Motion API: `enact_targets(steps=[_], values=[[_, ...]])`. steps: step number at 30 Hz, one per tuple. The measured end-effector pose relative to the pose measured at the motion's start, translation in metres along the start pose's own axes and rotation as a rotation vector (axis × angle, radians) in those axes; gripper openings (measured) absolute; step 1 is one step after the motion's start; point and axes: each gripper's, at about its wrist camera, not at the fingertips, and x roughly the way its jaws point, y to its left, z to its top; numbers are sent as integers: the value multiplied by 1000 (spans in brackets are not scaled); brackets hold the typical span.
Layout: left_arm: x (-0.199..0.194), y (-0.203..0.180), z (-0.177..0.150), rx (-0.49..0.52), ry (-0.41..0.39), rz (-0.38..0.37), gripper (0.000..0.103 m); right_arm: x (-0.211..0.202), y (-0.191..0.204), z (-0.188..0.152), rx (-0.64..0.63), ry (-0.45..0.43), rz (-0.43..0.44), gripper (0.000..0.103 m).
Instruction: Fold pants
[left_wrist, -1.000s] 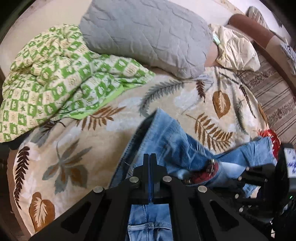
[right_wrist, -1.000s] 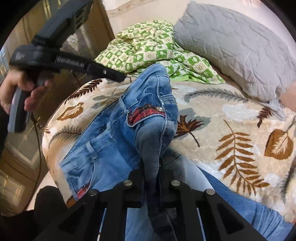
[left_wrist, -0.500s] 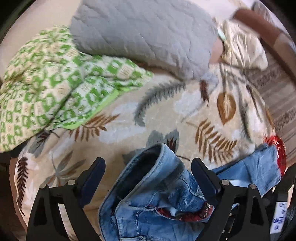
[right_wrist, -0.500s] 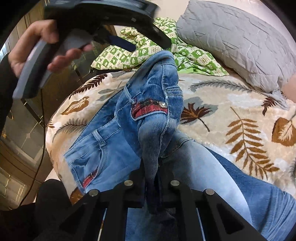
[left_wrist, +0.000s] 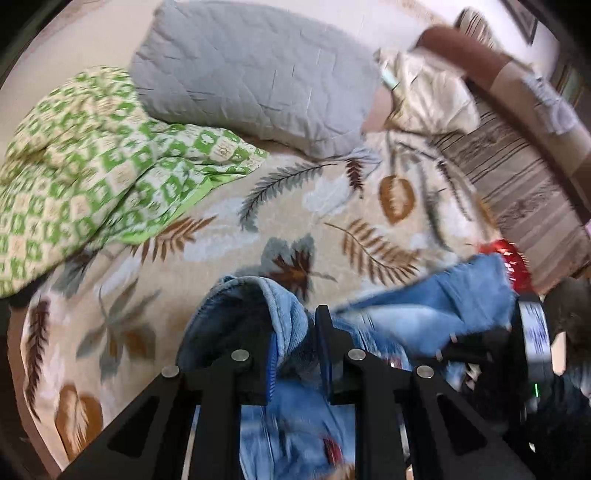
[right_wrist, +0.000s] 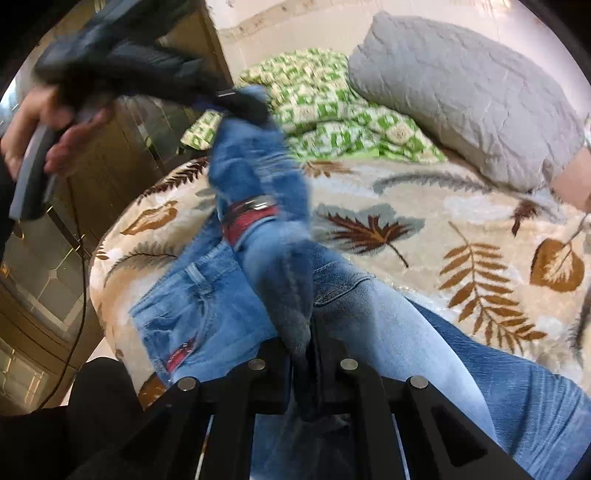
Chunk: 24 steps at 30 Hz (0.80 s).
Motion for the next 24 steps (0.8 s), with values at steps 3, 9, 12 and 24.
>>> enact_targets(steps=[3,9,12,24], values=[[-24,2,-55,-45,-31,-28,20,-18,17,-6,-60,-30,10,9],[-4,18,-168,-180,-6,-51,20,-24,69,-42,-244,34,7,9],[40,32,-201,-237,79,20,26,1,88,-65,-321,93,-43,10],[-14,36,-207,-305,-134,133,95,-27,87,-74,-299,15,-84,86]])
